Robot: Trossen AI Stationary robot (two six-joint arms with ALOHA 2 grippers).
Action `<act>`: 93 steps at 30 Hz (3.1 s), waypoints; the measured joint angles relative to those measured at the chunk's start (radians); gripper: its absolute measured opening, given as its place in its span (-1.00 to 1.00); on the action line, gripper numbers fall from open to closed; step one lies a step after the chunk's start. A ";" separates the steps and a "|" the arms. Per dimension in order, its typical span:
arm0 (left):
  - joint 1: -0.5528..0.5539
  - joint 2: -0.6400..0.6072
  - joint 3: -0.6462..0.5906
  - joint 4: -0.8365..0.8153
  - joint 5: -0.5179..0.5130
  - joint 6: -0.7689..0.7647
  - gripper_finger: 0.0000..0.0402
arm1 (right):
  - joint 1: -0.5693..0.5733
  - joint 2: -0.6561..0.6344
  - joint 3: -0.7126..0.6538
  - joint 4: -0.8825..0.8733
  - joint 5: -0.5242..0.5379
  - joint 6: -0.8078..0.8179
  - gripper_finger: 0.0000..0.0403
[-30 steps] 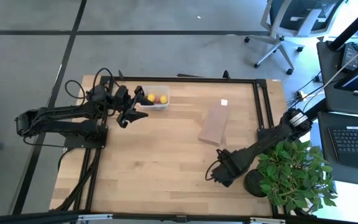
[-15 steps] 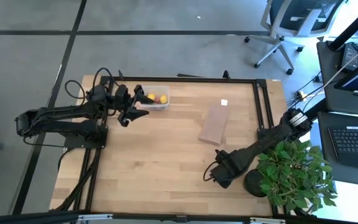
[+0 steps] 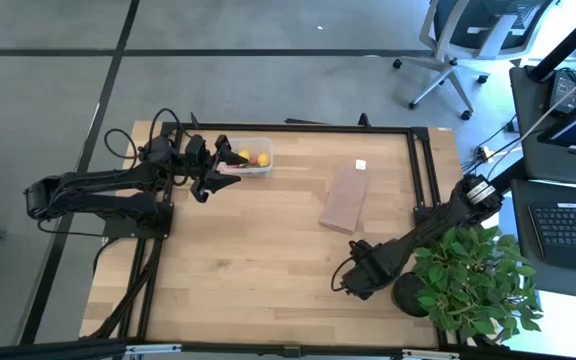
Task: Pick and placing Produce into tupperware
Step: Put the strawberry into the transparent bin
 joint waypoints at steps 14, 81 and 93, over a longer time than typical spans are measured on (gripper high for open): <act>0.000 0.000 0.000 -0.020 -0.005 -0.001 0.27 | 0.008 -0.004 -0.186 0.253 -0.036 0.026 0.66; 0.001 -0.003 0.000 -0.021 -0.273 0.513 0.27 | -0.799 0.000 0.516 0.873 -0.074 -1.053 -0.31; -0.019 0.024 -0.001 -0.081 -0.365 0.901 0.27 | -0.812 0.015 0.518 0.914 -0.078 -1.003 -0.31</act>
